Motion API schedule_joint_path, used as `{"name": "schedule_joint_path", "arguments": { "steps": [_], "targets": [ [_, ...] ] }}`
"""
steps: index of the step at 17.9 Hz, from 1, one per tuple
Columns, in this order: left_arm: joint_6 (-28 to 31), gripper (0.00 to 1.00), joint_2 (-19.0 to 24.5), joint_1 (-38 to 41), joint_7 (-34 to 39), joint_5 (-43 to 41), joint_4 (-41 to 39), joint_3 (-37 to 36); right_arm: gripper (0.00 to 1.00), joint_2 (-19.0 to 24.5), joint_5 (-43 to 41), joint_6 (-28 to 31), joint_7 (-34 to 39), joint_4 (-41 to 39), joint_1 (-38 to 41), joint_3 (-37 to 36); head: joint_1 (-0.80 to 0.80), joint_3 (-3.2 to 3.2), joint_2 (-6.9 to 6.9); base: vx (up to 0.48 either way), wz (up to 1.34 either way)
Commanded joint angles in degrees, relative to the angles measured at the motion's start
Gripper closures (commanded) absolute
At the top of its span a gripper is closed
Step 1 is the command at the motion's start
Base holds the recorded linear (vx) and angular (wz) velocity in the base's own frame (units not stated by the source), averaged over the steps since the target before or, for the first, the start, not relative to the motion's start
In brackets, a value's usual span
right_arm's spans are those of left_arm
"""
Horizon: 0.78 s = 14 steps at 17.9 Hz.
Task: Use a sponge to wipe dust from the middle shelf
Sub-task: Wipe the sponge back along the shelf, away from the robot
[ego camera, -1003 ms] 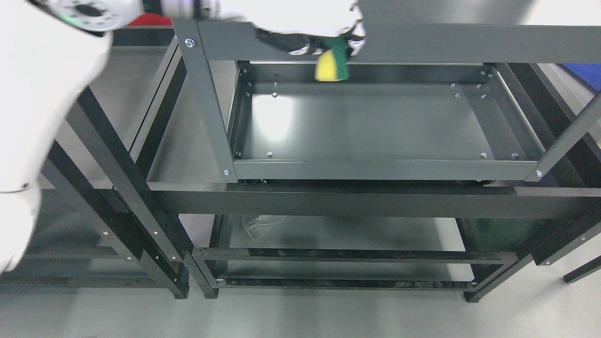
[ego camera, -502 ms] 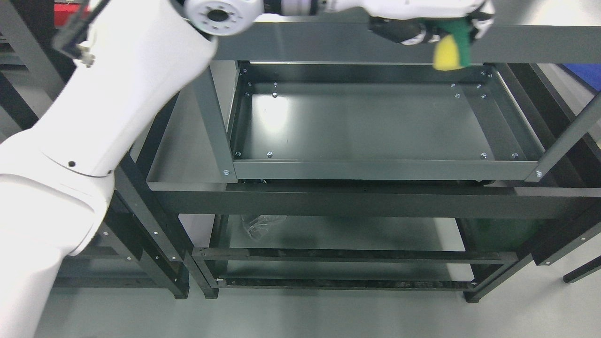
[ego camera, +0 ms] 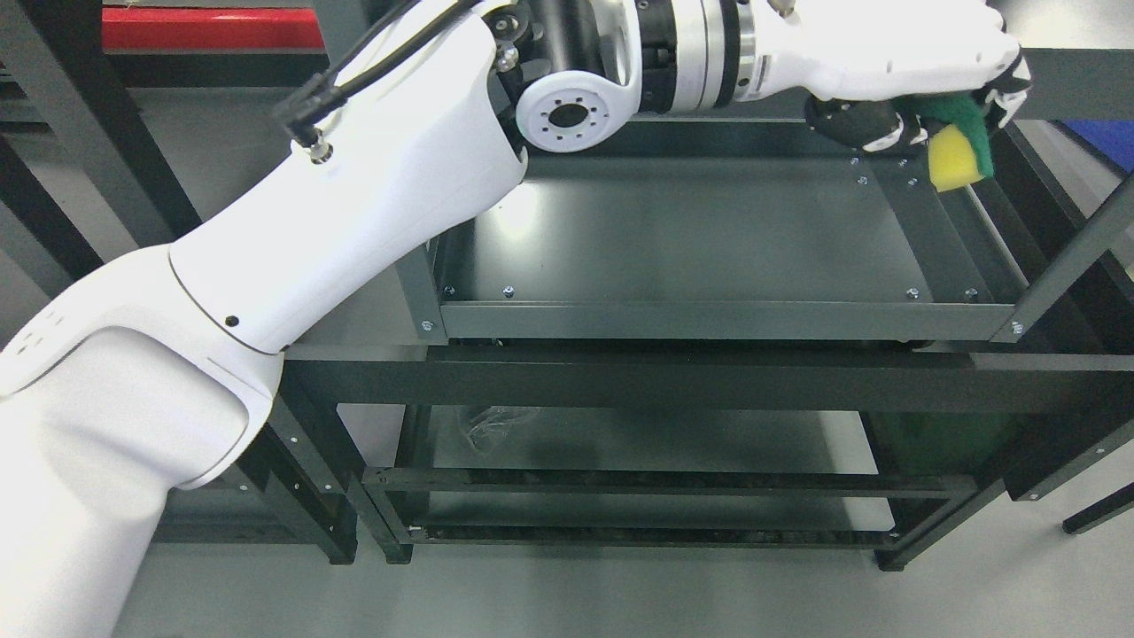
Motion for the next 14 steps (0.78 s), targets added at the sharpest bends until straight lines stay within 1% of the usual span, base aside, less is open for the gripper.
{"name": "schedule_joint_path", "arguments": {
  "steps": [1, 4, 5, 10, 12, 14],
  "targets": [
    [2.5, 1.00, -2.3, -0.1, 2.0, 6.0, -1.1, -10.2, 0.00, -1.0, 0.0, 0.0, 0.0, -1.0, 0.0, 0.1, 0.00, 0.00, 0.00, 0.000, 0.00],
    [3.2, 1.00, -2.3, 0.5, 4.7, 12.7, -2.1, -13.7, 0.00, -1.0, 0.0, 0.0, 0.0, -1.0, 0.0, 0.1, 0.00, 0.00, 0.00, 0.000, 0.00],
    [3.2, 1.00, -2.3, 1.2, 5.5, 13.2, -2.7, -14.5, 0.00, -1.0, 0.0, 0.0, 0.0, -1.0, 0.0, 0.0, 0.00, 0.00, 0.00, 0.000, 0.00],
    [3.1, 1.00, -2.3, 10.8, 8.0, 14.9, -2.5, -14.7, 0.00, -1.0, 0.0, 0.0, 0.0, -1.0, 0.0, 0.1, 0.00, 0.00, 0.00, 0.000, 0.00],
    [3.1, 1.00, -2.3, 17.5, 7.8, 14.9, -2.5, -11.1, 0.00, -1.0, 0.0, 0.0, 0.0, -1.0, 0.0, 0.0, 0.00, 0.00, 0.00, 0.000, 0.00],
    [2.9, 1.00, -2.3, 25.5, 5.9, 14.9, -2.6, -3.6, 0.00, -1.0, 0.0, 0.0, 0.0, -1.0, 0.0, 0.0, 0.00, 0.00, 0.00, 0.000, 0.00]
  ]
}}
